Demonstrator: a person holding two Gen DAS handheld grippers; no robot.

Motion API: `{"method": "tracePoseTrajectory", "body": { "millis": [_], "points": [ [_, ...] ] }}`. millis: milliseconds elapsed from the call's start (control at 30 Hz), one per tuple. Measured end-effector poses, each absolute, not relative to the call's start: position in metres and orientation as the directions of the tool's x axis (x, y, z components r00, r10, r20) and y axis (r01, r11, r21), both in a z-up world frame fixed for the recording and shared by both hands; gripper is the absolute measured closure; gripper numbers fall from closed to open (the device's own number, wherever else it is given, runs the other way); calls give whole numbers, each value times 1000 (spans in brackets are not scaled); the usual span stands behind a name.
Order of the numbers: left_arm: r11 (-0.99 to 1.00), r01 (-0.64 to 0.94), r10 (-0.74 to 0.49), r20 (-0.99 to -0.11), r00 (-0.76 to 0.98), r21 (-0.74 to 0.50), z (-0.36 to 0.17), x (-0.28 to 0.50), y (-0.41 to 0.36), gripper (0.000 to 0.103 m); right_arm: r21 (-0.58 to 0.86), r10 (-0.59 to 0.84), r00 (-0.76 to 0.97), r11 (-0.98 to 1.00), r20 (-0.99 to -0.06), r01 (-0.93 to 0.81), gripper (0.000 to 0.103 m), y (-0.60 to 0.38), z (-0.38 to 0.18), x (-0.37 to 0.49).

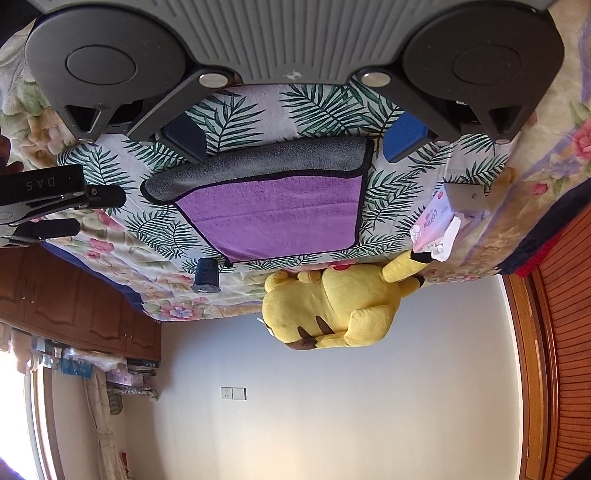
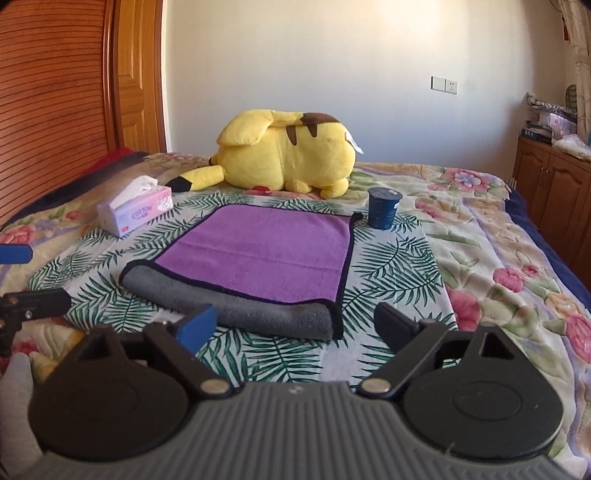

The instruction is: Fold towel

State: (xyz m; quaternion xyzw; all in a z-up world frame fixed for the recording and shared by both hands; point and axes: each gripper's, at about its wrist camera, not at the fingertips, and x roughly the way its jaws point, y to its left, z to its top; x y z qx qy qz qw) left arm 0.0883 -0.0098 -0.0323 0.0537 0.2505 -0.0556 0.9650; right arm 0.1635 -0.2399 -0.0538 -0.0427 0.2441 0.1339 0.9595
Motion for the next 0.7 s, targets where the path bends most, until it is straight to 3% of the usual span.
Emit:
{"method": "tracePoseTrajectory", "body": {
  "millis": [700],
  "points": [
    [989, 147, -110, -548, 829, 25, -51, 151, 9, 39, 18, 243, 801, 960, -547, -279, 20, -244, -70, 221]
  ]
}}
